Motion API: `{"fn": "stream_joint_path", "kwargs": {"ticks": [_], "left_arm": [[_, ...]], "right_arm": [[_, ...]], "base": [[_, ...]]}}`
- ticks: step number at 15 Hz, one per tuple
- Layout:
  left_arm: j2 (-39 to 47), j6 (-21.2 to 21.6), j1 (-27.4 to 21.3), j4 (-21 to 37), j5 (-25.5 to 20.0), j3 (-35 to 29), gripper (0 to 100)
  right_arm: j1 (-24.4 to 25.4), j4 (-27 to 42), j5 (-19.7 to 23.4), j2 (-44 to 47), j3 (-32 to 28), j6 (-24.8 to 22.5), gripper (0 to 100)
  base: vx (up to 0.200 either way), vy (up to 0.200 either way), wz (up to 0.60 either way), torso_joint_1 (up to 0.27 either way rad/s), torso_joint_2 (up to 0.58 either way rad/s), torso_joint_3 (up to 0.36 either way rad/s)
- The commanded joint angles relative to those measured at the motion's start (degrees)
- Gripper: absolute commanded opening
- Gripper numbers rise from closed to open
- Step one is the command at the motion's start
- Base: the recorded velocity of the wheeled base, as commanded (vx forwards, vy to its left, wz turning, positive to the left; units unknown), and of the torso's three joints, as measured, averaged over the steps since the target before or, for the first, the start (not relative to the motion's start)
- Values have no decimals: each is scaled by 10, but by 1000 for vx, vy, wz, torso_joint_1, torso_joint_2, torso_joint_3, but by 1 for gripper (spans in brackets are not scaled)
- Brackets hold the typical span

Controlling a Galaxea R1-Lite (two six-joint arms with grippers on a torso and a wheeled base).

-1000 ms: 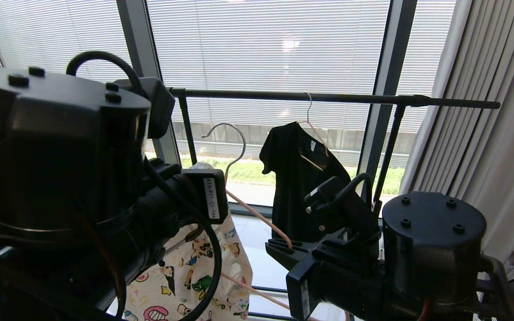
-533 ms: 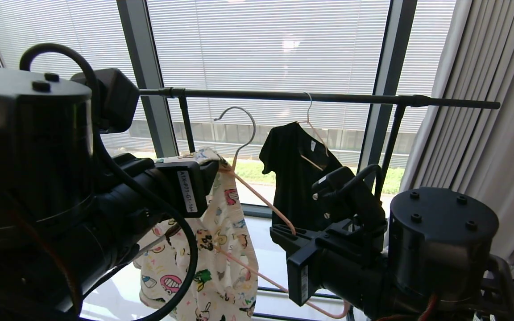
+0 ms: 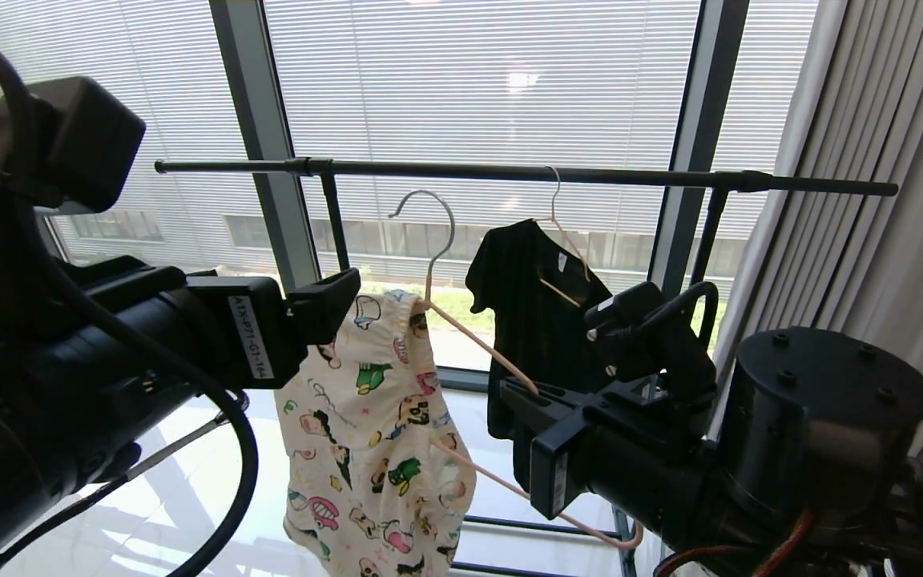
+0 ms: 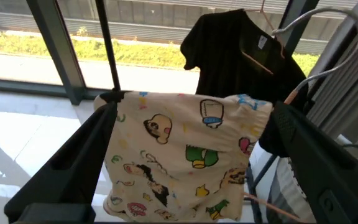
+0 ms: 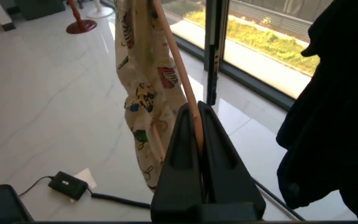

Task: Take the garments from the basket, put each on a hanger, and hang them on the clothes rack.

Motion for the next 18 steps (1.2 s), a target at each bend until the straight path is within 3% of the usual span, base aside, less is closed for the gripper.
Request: {"fn": "stream_joint_path", "kwargs": {"ticks": [1,2,4,7,9,11,14,18], "left_arm": [[-53,26,30,0,-27,47,100],[-63,35,39,-1,-37,60,100],[-109,85,88,-1,-109,107,100],[-169,215,158,-2,-307,164,100],[-171,239,161,-2,-383,181,100],[-156,272,159,-2,-426,203,100],[-134,300,154,-3,-445,223,100],[-132,300,100,-3,-465,239,100]], "right_arm": [[-16,-34,1,-1,35,-23,0],[-20,-47,1,-2,47,-30,0],[-38,-99,12,-20,101,-62,0],[-81,-133,89,-71,177,-97,0],[-92,-133,138,-98,203,-128,0],[-92,-133,172,-116,224,-166,0],[-88,-133,212,-138,259,-213,0],[-19,-133,207,-147,259,-219,0]], "base": [[0,0,0,0,0,0],[0,0,0,0,0,0],[0,0,0,0,0,0],[0,0,0,0,0,0],[0,0,0,0,0,0],[0,0,0,0,0,0],[0,0,0,0,0,0],[0,0,0,0,0,0]]}}
